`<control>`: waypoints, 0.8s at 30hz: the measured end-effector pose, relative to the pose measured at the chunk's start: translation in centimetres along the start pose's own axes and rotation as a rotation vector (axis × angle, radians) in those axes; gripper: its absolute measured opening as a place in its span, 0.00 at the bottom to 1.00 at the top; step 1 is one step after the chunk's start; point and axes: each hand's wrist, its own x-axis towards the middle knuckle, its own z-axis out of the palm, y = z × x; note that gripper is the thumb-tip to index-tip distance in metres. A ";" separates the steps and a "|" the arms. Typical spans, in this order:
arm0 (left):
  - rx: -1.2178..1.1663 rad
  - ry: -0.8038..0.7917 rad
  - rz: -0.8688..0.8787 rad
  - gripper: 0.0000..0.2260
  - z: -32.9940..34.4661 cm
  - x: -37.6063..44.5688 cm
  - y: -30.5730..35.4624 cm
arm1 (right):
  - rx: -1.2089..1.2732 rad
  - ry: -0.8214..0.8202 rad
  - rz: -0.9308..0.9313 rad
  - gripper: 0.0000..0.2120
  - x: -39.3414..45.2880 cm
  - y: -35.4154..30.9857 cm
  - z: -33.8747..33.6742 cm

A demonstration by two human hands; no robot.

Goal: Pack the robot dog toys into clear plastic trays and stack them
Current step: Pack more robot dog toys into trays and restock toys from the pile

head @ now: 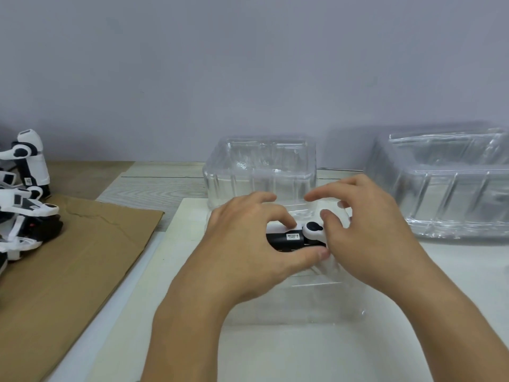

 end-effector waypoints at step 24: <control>0.053 0.057 0.154 0.38 -0.9 -0.7 1.1 | 0.503 0.353 -0.023 0.09 0.3 -0.7 -1.9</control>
